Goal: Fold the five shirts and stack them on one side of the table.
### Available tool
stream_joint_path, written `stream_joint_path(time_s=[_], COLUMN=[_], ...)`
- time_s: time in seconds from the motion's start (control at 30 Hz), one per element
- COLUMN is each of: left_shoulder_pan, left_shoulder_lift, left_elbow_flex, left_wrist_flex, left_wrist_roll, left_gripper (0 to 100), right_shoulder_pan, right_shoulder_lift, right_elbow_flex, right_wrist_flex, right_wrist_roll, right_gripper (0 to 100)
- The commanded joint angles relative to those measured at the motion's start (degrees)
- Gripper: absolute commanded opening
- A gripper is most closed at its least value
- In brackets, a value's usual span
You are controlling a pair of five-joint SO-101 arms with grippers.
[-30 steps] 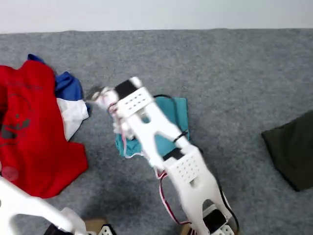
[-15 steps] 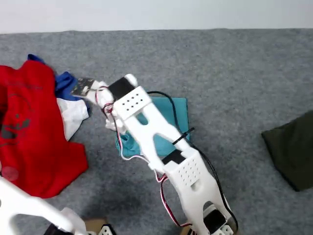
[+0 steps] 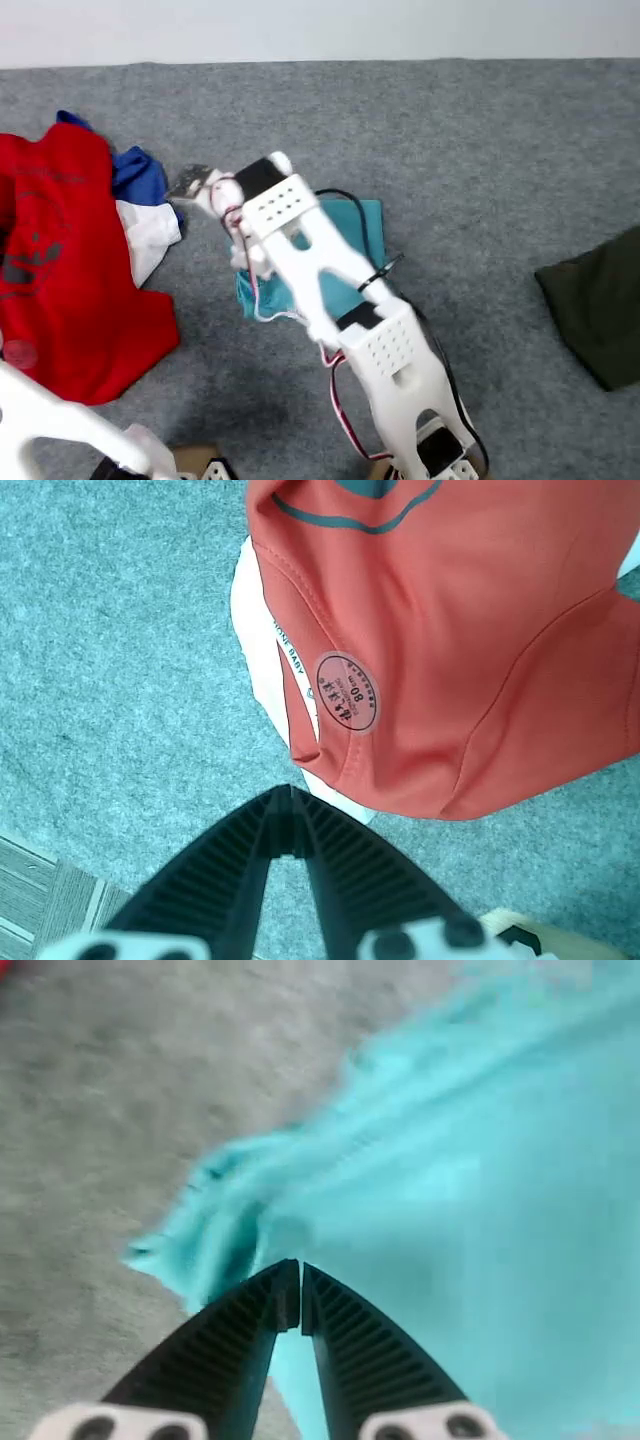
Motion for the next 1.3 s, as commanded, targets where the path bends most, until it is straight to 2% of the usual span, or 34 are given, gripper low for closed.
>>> stream_joint_path(time_s=[0.0,0.17,0.33,0.57,0.77,0.97,1.2,1.27], left_shoulder_pan=[0.35,0.35,0.35,0.18,0.0,0.09,0.26,0.35], left_shoulder_lift=[-1.67,-1.58,-1.67,-1.76,-1.76,-1.76,-1.76,-1.76], left_elbow_flex=[-0.13,-0.13,-0.13,-0.22,-0.22,-0.22,-0.31,-0.4], left_wrist_flex=[-0.09,-0.09,-0.09,0.26,0.35,1.14,2.64,2.64], left_wrist_roll=[-0.18,-0.18,-0.18,-0.18,-0.18,-0.18,-0.18,-0.18], left_gripper=[0,0,0,0,0,0,0,0], right_shoulder_pan=[-4.53,-6.99,-4.7,1.54,8.66,16.31,17.36,17.1], right_shoulder_lift=[0.22,-0.92,-10.86,-29.32,-43.12,-47.16,-47.16,-47.16], right_elbow_flex=[-0.26,-0.35,-0.09,9.76,26.9,39.56,48.18,51.43], right_wrist_flex=[1.71,1.98,2.15,2.33,2.24,1.71,-6.29,-10.24], right_wrist_roll=[-1.41,-1.41,-1.49,-10.11,-20.22,-37.63,-48.53,-50.46], right_gripper=[1.0,1.0,1.0,1.1,1.0,1.5,2.0,6.6])
